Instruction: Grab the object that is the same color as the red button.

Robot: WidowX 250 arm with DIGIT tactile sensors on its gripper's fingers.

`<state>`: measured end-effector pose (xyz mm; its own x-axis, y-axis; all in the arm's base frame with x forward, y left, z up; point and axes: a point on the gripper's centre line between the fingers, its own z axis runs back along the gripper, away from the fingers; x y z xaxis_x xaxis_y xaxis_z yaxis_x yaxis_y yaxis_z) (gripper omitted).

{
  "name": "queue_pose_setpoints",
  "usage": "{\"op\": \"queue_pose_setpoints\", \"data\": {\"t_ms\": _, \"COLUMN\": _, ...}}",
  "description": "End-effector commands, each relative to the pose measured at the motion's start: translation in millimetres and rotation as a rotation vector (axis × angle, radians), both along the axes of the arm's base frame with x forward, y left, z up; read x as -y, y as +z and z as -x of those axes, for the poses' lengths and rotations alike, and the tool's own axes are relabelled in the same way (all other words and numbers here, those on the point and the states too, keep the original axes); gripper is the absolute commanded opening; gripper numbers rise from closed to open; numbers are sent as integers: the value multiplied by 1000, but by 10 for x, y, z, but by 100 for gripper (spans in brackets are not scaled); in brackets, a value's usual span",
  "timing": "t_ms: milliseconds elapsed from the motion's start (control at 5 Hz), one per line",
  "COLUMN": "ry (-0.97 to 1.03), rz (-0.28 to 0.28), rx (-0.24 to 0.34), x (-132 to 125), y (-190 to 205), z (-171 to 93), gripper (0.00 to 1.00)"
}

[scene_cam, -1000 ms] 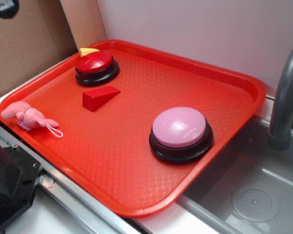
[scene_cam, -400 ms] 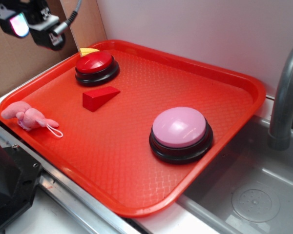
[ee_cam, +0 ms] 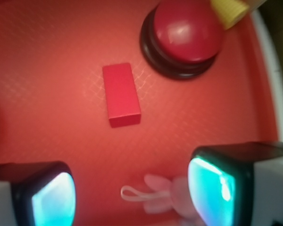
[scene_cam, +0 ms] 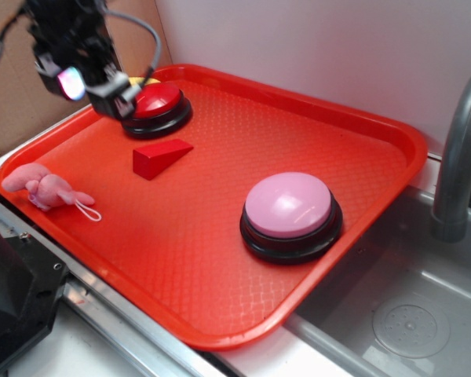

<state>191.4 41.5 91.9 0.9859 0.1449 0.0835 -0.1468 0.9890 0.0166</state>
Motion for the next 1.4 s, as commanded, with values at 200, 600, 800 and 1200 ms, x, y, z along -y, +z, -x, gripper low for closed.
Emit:
{"op": "queue_pose_setpoints", "data": {"t_ms": 200, "ry": 10, "rz": -4, "rx": 7, "x": -20, "y": -543, "z": -309, "gripper": 100}}
{"op": "queue_pose_setpoints", "data": {"t_ms": 600, "ry": 6, "rz": 3, "rx": -24, "x": 32, "y": -733, "z": -342, "gripper": 100}}
{"op": "queue_pose_setpoints", "data": {"t_ms": 800, "ry": 43, "rz": 43, "rx": -7, "x": 0, "y": -760, "z": -321, "gripper": 0}}
{"op": "queue_pose_setpoints", "data": {"t_ms": 1200, "ry": 112, "rz": 44, "rx": -13, "x": 11, "y": -624, "z": -296, "gripper": 0}}
